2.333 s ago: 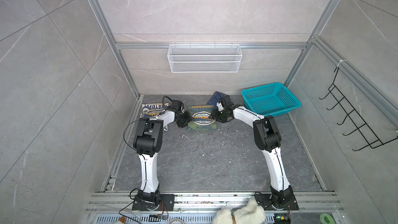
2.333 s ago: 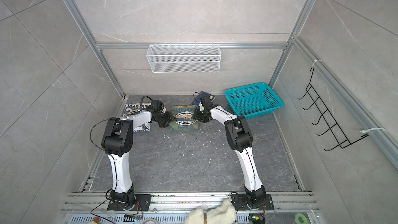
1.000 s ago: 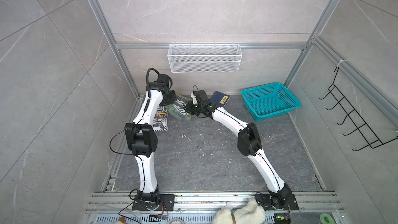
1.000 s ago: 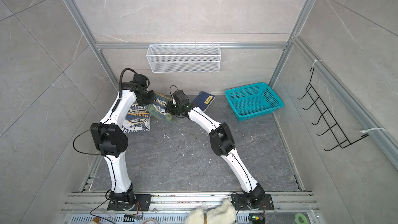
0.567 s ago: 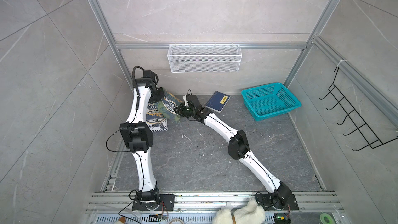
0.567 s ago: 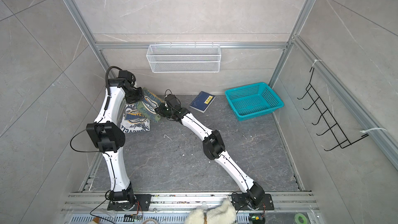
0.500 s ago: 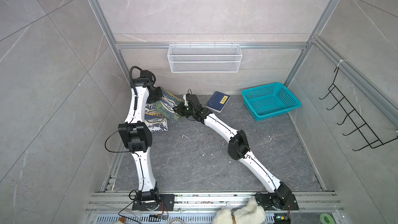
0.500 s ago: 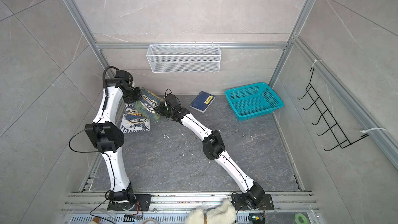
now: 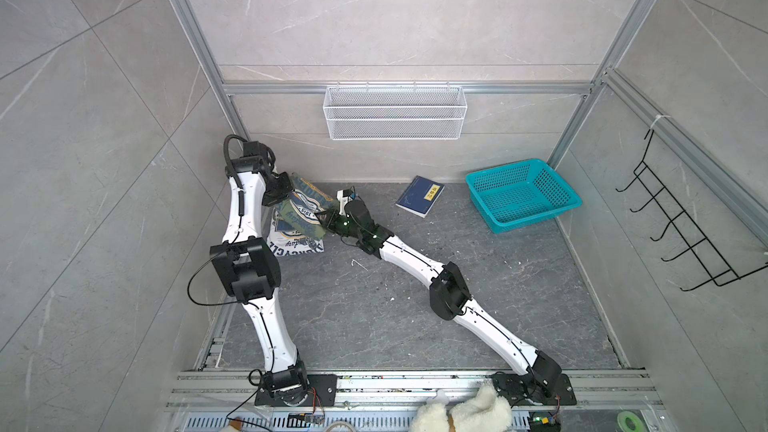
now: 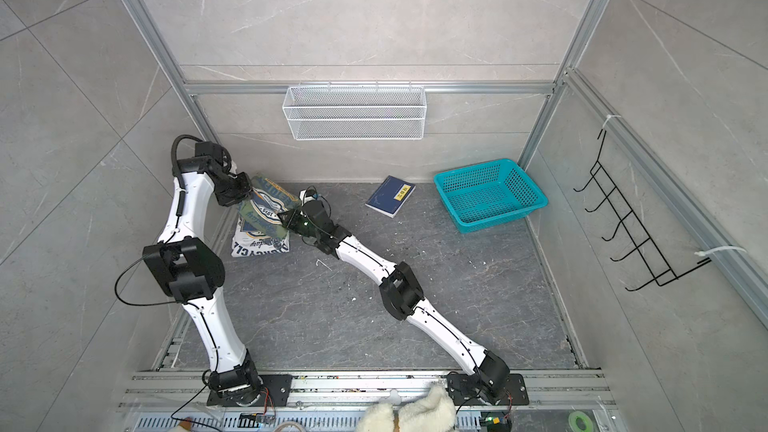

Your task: Fold and stack the tank tops

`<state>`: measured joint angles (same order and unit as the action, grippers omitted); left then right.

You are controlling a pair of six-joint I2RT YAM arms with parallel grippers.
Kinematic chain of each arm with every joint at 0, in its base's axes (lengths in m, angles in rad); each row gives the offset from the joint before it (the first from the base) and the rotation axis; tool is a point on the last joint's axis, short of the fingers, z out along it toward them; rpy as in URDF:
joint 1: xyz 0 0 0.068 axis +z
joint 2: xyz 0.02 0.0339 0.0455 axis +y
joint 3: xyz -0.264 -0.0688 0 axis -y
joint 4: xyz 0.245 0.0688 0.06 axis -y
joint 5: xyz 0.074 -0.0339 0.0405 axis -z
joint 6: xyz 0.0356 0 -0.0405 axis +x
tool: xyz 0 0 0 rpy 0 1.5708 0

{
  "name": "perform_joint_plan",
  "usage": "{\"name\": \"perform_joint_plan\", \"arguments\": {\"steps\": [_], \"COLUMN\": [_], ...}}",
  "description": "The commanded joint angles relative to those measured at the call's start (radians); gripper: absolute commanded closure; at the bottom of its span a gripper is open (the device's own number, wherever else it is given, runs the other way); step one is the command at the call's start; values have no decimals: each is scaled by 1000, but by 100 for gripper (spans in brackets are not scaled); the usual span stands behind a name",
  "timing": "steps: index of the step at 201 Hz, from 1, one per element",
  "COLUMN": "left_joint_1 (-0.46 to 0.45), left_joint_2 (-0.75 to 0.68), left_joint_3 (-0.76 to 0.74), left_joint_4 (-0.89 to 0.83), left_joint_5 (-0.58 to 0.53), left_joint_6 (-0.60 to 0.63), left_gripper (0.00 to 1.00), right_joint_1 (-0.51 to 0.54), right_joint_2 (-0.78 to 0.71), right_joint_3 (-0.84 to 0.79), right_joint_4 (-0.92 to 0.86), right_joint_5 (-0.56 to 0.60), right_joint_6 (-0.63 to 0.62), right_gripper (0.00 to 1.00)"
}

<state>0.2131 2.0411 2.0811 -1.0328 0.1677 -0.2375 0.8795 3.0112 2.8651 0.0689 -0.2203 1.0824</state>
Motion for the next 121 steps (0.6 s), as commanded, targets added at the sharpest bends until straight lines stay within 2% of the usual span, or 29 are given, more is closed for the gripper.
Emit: {"name": "perform_joint_plan", "arguments": {"steps": [1,8,24,34,38,42,57,82,99,121], "left_joint_1": [45,56,91,108,113,116,117,117,117,117], "left_joint_2": [-117,-134,-155,-150,-145,-141,-120,-92,-81,-51], "left_joint_3": [-134,-187,-298,-338,-350,-361,-383,-390,-371,-255], "left_joint_4": [145,171,225,243,247,250,254,244,221,54], "left_joint_5": [-11,-21,-37,-41,-44,-53,-69,-81,-104,-253], "left_joint_6": [-6,-15,-41,-56,-61,-65,-72,-88,-95,-122], "left_gripper": [100,100,100,100,100,100,99,82,59,33], "right_joint_1": [43,46,50,47,45,43,33,3,-15,-36], "right_joint_2": [42,49,60,58,53,50,23,-61,-130,-210], "right_joint_3": [17,11,12,7,3,2,-8,-60,-118,-168], "right_joint_4": [49,48,12,-13,-23,-36,-89,-170,-210,-289], "right_joint_5": [23,23,22,11,6,3,-7,-28,-33,-34], "right_joint_6": [-35,-28,-19,-15,-14,-14,-16,-44,-94,-158], "right_gripper": [100,99,83,66,53,47,42,37,35,31]}}
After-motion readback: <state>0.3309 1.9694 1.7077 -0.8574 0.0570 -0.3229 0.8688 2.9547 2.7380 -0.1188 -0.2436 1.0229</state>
